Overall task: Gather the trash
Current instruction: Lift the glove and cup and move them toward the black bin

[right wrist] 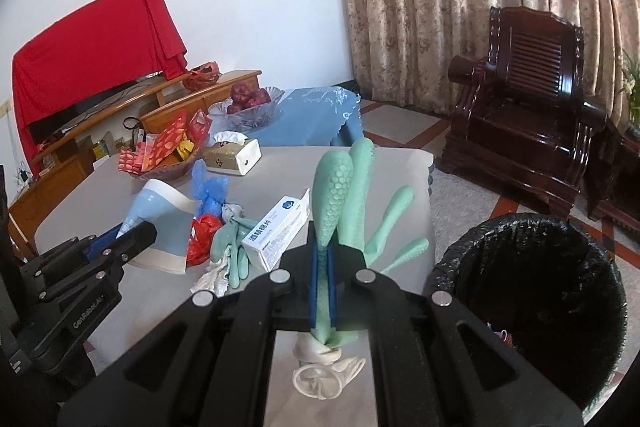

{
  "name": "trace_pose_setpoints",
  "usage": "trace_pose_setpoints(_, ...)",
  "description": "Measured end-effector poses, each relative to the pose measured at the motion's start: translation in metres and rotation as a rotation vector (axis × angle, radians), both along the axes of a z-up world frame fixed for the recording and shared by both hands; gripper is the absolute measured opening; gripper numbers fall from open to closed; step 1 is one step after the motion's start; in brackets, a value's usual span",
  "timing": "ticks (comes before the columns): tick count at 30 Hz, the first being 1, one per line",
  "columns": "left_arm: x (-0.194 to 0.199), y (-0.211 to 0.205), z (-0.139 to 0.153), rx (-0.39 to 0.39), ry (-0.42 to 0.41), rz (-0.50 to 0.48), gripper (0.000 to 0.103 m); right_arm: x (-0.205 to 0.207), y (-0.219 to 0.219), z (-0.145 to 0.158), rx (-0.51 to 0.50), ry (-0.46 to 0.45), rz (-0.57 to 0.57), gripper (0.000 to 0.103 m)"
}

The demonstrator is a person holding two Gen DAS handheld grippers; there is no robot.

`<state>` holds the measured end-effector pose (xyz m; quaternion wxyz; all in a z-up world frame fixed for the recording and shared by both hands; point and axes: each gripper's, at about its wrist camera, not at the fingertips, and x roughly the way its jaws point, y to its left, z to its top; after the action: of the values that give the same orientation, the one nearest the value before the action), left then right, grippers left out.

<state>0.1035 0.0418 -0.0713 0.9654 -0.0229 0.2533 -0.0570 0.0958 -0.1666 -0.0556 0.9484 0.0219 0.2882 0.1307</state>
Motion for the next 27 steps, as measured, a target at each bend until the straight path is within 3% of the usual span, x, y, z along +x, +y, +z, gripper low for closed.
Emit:
trace_pose_setpoints(15, -0.003, -0.028, 0.01, 0.023, -0.027, -0.043, 0.019, -0.021, -0.028, 0.017, 0.035, -0.043, -0.03, 0.003)
trace_pose_setpoints(27, 0.005, -0.082, 0.021, 0.016, -0.053, -0.157, 0.019, -0.034, -0.088, 0.03, 0.025, -0.068, -0.146, 0.003)
